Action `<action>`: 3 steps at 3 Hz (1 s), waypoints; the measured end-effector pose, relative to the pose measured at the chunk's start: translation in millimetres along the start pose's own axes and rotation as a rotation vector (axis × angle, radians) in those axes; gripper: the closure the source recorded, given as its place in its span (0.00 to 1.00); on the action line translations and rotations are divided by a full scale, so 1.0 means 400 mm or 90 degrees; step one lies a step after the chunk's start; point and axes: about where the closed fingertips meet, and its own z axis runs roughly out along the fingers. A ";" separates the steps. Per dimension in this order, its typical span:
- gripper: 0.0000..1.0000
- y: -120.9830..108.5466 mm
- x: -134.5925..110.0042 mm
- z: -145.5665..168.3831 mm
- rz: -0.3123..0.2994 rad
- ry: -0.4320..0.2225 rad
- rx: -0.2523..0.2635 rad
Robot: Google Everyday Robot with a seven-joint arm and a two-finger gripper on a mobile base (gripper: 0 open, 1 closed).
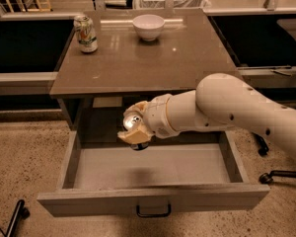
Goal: Place pepsi can into top drawer
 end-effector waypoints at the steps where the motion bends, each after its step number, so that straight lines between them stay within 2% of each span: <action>1: 1.00 0.000 0.000 0.000 0.000 0.000 0.000; 2: 1.00 -0.019 0.074 0.026 0.034 -0.030 0.008; 3: 1.00 -0.045 0.202 0.072 0.092 -0.068 0.018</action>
Offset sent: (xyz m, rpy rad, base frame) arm 0.0435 -0.0455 -0.1003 0.2225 0.0835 -0.1147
